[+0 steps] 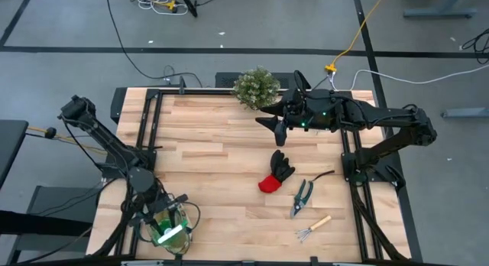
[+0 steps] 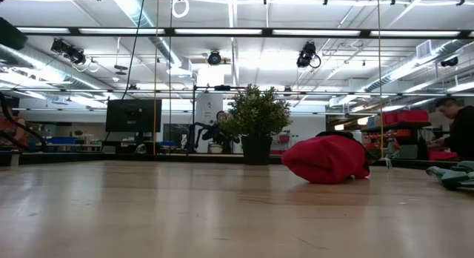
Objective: Pick & Place Garden tools in Gardening bag
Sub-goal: Put the green spray bottle into the gardening bag
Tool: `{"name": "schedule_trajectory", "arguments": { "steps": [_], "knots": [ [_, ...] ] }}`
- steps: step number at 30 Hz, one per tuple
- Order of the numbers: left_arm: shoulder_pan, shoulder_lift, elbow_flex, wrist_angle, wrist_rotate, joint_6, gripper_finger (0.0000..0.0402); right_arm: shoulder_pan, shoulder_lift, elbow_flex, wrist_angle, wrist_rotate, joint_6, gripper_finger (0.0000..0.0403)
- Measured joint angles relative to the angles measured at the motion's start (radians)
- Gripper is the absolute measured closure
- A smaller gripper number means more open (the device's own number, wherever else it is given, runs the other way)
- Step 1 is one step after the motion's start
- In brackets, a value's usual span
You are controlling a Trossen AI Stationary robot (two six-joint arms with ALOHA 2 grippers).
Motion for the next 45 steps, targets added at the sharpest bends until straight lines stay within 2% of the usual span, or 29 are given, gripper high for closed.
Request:
{"name": "schedule_trajectory", "arguments": {
  "steps": [13,23,30,35,45],
  "knots": [
    [0.002,0.001,-0.031,0.036,-0.028,0.12,0.0248,0.0,0.0,0.0,0.0,0.021,0.0,0.0185],
    [0.003,0.005,-0.031,0.06,-0.028,0.15,0.0248,0.0,0.0,0.0,0.0,0.021,-0.003,0.0185],
    [0.002,0.09,-0.031,0.069,-0.028,0.147,0.0248,0.0,0.0,0.0,0.0,0.021,-0.004,0.0185],
    [0.002,0.155,-0.031,0.16,-0.028,0.142,0.0248,0.0,0.0,0.0,0.0,0.021,-0.004,0.0185],
    [0.002,0.184,-0.031,0.173,-0.071,0.049,0.0234,0.0,0.0,0.0,0.0,0.021,-0.004,0.0185]
  ]
}}
